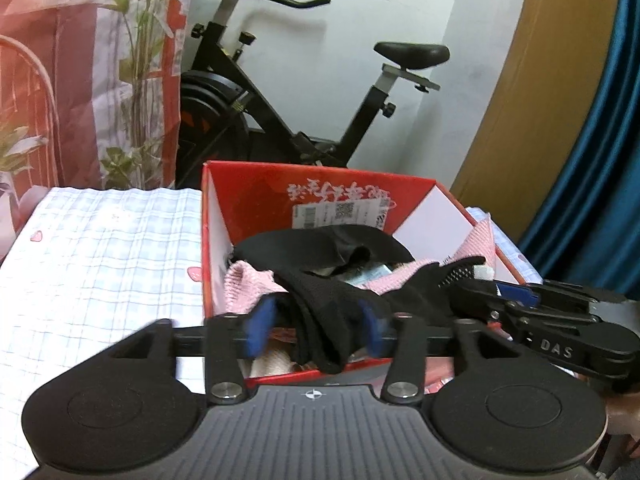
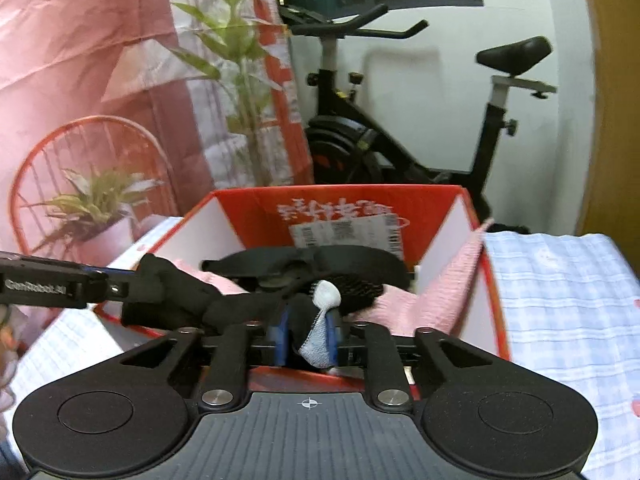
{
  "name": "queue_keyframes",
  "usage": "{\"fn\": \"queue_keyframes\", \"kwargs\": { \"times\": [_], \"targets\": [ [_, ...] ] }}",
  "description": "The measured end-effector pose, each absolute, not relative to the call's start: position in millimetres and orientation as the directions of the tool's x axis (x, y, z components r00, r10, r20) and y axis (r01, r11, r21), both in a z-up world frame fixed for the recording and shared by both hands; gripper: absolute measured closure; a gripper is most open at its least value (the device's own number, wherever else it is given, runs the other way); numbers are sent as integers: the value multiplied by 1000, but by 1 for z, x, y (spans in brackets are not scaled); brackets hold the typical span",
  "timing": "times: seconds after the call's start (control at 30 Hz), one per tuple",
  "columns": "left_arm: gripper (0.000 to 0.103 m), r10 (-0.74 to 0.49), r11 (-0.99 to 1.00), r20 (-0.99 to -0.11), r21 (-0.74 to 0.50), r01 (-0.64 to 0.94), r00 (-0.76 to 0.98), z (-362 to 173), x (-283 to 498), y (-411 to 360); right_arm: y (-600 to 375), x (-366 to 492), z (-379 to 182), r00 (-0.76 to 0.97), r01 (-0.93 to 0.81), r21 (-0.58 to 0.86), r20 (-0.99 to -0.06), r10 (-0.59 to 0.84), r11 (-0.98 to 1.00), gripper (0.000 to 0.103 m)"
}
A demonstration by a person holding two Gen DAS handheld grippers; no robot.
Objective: Organize soft objects
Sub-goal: 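Lift the black gloves over the red box and drop them inside, then lower both grippers onto the green tasseled toy and grasp it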
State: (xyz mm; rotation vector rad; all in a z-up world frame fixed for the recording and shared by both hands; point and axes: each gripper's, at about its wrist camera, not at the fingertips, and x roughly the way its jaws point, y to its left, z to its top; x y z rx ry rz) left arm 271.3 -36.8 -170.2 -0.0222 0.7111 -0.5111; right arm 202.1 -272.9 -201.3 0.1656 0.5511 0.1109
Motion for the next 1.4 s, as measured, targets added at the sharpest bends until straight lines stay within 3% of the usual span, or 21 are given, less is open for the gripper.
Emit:
{"fn": "queue_keyframes", "kwargs": {
  "times": [0.2, 0.63, 1.03, 1.17, 1.4],
  "targets": [
    [38, -431, 898, -602, -212, 386, 672, -164, 273, -13, -271, 186, -198, 864, -29, 165, -492, 108, 986, 63],
    [40, -410, 912, -597, -269, 310, 689, -175, 249, 50, -248, 145, -196, 889, -78, 189, -432, 153, 979, 63],
    [54, -487, 873, -694, -387, 296, 530, -252, 250, 52, -209, 150, -236, 794, -157, 181, -561, 233, 971, 62],
    [61, -559, 829, -673, -470, 303, 484, -266, 253, 48, -197, 149, -252, 753, -188, 181, -605, 260, 965, 60],
    [63, -599, 801, -664, -497, 334, 448, -271, 248, 28, -182, 146, -267, 694, -252, 186, -649, 312, 950, 53]
  ]
}}
